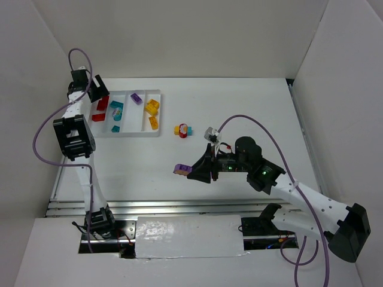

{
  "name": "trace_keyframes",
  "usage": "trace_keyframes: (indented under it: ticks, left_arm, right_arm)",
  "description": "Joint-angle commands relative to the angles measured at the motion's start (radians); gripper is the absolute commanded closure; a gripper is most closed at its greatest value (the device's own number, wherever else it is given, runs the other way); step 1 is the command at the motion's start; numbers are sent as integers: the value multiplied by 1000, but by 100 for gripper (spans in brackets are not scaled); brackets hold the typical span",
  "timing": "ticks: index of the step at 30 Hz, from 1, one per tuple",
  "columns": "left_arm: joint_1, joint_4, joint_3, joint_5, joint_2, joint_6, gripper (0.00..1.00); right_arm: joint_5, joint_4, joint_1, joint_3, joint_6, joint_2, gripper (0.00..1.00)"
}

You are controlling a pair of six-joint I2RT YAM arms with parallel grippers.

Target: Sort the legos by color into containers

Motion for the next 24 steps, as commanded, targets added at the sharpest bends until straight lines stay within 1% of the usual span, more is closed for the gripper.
trace_keyframes:
  ticks: [1, 5, 7, 11, 14, 15, 16, 17, 18, 19, 20, 21, 22, 23, 24]
  left_arm:
    - [6, 45, 23, 14, -94, -9, 0]
    - [6, 16, 40, -4, -172, -35, 0]
    - [6, 10, 25, -20, -230, -43, 0]
    - [6, 14, -87, -21, -359, -72, 0]
    - [-8, 5, -156, -14, -506, -104, 1]
    - [-11, 1, -168, 15, -534, -121, 0]
    - [-11, -12, -196, 49, -560, -170, 0]
    - [-12, -21, -222, 130, -620, -193, 1]
    - [-15, -18, -251, 182, -658, -213, 0]
    - [-22, -16, -323, 221, -695, -244, 0]
    - [-47, -18, -363, 277, -779, -252, 1]
    - [-67, -15, -450, 304, -827, -255, 0]
    - [-87, -13, -492, 337, -873, -250, 0]
    - [-142, -22, -533, 382, -966, -250, 0]
    - [-175, -25, -576, 404, -1015, -246, 0]
  right_arm:
    - [-20, 29, 10, 33, -7, 14, 100]
    - [-22, 42, 10, 24, 4, 14, 100]
    - [-16, 51, 10, 22, 7, 20, 100]
    - [-5, 61, 10, 22, 30, 38, 100]
    - [25, 69, 14, 31, 57, 54, 100]
    - [38, 71, 16, 36, 61, 61, 100]
    - [42, 74, 16, 47, 67, 66, 100]
    - [50, 71, 16, 56, 77, 74, 100]
    - [56, 65, 14, 64, 81, 78, 100]
    - [70, 60, 14, 79, 96, 87, 100]
    - [84, 54, 13, 83, 107, 89, 100]
    - [102, 51, 2, 85, 120, 91, 100]
    - [134, 46, 1, 88, 142, 89, 100]
    - [151, 31, -7, 93, 148, 88, 100]
    - [171, 22, -12, 94, 153, 89, 100]
